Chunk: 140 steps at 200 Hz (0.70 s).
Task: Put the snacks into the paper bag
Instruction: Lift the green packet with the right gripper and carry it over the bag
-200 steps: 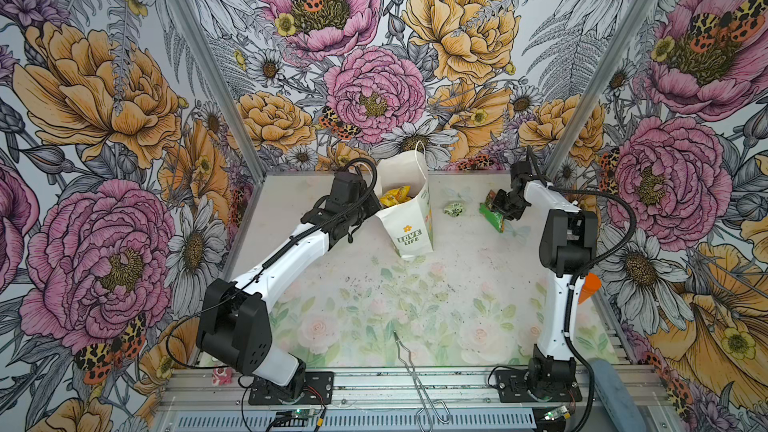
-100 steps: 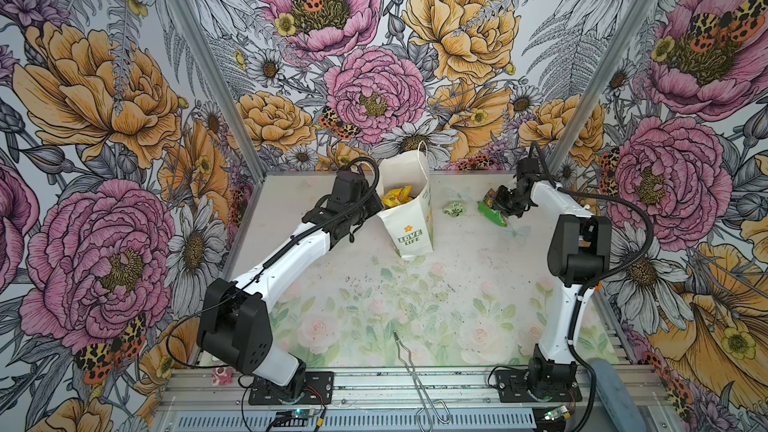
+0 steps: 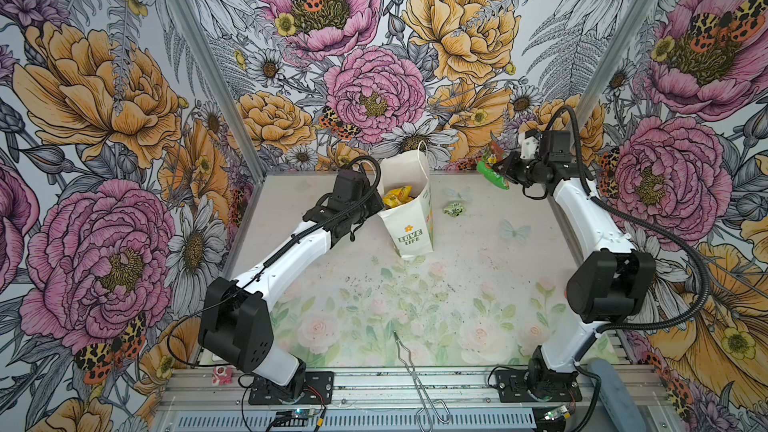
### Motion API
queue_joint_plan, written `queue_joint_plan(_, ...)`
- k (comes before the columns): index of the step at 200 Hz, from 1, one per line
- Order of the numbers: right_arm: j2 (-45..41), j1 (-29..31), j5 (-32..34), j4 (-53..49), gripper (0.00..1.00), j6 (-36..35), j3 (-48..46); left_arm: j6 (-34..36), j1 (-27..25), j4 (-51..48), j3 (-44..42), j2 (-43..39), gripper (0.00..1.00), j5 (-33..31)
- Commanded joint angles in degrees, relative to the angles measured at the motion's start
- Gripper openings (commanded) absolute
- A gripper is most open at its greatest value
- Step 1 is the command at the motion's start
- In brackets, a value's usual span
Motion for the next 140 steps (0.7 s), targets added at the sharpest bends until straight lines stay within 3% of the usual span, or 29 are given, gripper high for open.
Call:
queue_joint_plan(1, -5.0, 3.8, -3.9, 5.0, 0.00, -2.6, 2.2, 1.4, -0.5, -0.9, 2.6, 1.2, 0.00, -0.4)
queue_joint_plan(65, -10.0, 16.0, -2.5, 11.0, 0.00, -5.5, 5.7, 1.9, -1.7, -0.9, 4.9, 3.1, 0.00, 0.1)
queue_joint_plan(140, -3.5, 25.5, -0.5, 13.2, 0.00, -5.3, 10.6, 2.0, -2.8, -0.7, 5.5, 3.5, 0.00, 0.1)
